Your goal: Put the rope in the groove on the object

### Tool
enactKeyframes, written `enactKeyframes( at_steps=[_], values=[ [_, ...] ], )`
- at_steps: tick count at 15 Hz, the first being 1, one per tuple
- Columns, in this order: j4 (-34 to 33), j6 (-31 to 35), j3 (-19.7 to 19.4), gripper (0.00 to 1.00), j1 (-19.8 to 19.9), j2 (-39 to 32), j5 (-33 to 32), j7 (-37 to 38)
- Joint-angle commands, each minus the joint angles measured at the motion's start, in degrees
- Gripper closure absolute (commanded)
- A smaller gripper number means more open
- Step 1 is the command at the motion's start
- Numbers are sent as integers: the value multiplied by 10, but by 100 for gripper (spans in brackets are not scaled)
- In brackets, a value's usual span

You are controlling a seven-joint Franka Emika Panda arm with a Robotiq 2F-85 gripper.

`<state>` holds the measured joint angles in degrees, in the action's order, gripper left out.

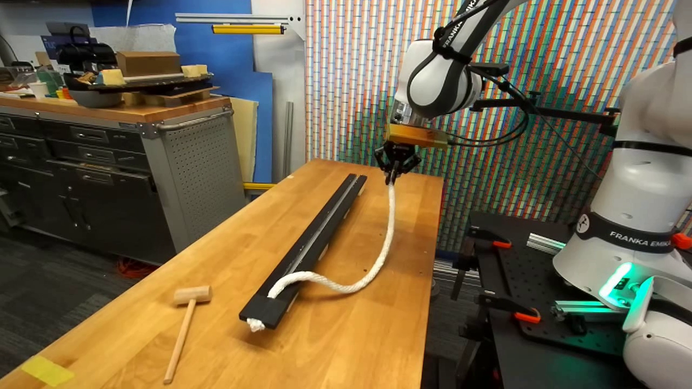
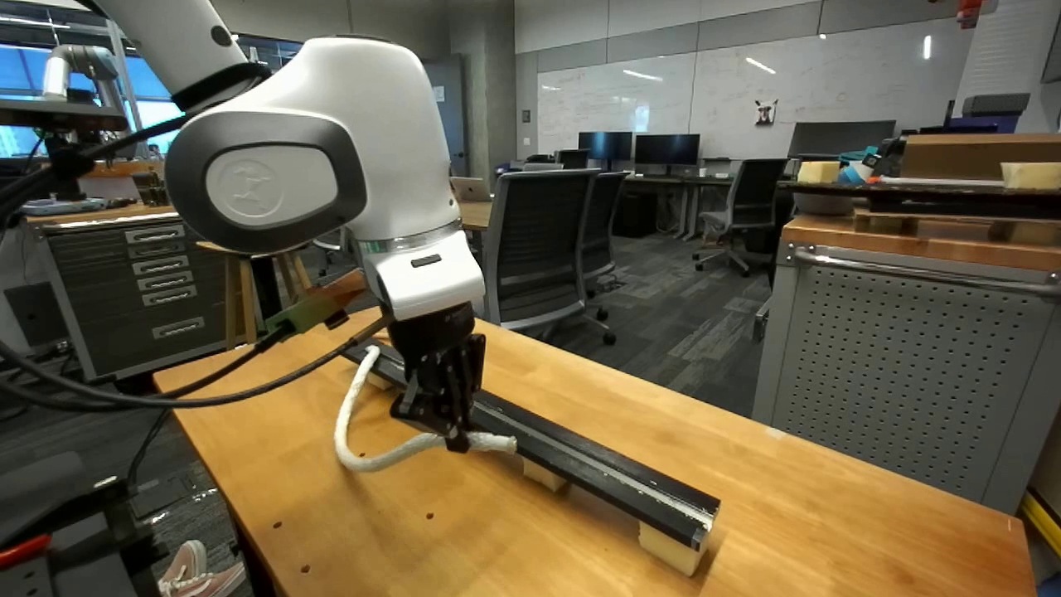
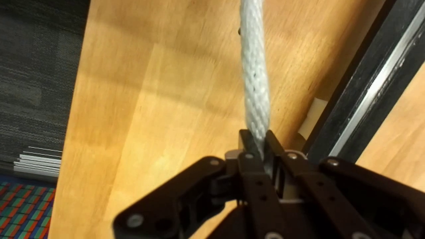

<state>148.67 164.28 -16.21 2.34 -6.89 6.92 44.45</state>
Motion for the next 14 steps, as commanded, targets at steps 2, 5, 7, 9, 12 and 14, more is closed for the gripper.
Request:
enactKeyframes(
  at_steps=[2,5,7,9,12,14],
  values=[
    [-66,-27,-16,97,29,-18,-23,24],
    [-112,-50,-20,97,43,-39,-15,25],
    [-140,-71,-10,97,53,-54,7,5],
    [-168,-100,4,97,62,-69,35,-16],
    [-209,-113,2,97,59,-104,34,-3],
    [-235,-118,-2,97,58,-127,34,5]
  ],
)
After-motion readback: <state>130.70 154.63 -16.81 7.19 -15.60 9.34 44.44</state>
